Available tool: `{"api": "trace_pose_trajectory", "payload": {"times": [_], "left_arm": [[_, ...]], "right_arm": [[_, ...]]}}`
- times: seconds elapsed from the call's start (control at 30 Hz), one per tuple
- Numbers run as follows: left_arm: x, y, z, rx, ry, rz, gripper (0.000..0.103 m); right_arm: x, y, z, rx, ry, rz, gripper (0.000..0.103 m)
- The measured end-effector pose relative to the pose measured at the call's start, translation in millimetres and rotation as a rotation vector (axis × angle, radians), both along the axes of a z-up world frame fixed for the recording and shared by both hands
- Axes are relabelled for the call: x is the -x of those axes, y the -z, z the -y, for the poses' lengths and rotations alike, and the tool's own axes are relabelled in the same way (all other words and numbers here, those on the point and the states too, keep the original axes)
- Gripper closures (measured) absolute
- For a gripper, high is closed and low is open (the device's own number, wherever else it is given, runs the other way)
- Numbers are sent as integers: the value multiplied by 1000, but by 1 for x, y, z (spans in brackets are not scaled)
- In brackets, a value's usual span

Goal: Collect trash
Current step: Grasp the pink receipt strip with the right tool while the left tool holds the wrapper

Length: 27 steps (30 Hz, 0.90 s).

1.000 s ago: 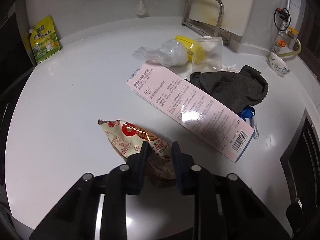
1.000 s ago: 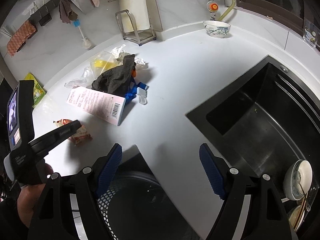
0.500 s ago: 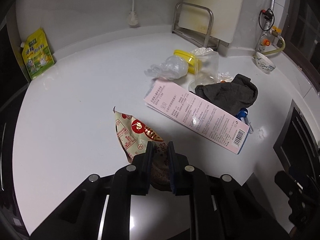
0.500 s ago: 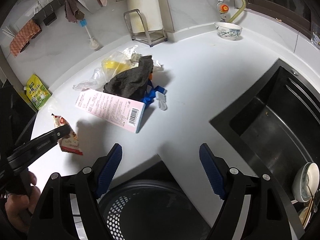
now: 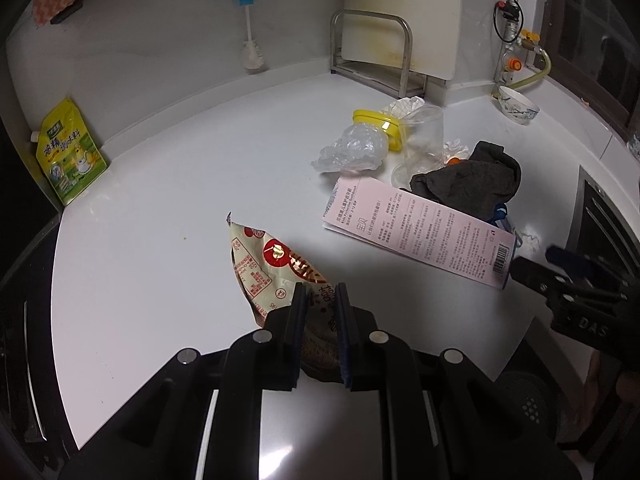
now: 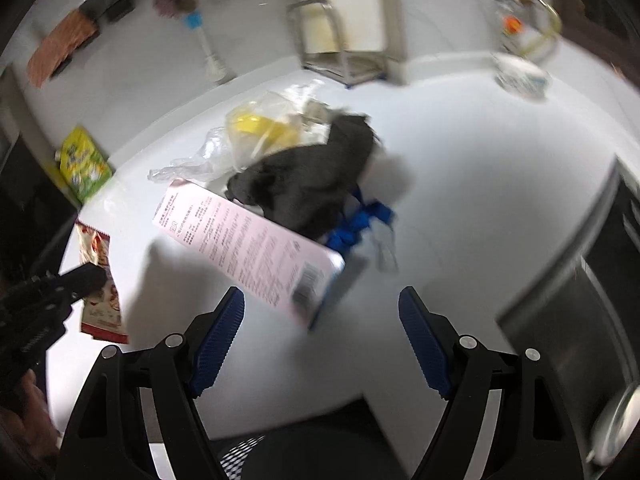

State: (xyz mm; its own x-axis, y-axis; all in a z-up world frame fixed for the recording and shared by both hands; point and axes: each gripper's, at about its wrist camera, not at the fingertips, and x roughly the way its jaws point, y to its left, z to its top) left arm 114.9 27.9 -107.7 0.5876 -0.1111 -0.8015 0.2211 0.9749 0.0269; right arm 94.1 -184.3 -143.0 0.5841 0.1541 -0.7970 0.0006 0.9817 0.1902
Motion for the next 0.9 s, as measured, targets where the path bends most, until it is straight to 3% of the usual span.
{"api": "trace_pose_trajectory", "payload": {"times": [0.3,0.77,0.83,0.9], "left_arm": [[-9,2,-7,11,43,-10,88],[-24,4,-22,25,44,-17,88],[-26,4,-24,29,42,-19,88],[-28,3,-25,32,42,-19,88]], "right_arm": [[-44,5,-10,32,-168,-2,27],[-51,14,-35,30,-218,-68,28],[-48,14,-41,42,-224,-68,33],[-44,15,-47,56,-238,-75,44]]}}
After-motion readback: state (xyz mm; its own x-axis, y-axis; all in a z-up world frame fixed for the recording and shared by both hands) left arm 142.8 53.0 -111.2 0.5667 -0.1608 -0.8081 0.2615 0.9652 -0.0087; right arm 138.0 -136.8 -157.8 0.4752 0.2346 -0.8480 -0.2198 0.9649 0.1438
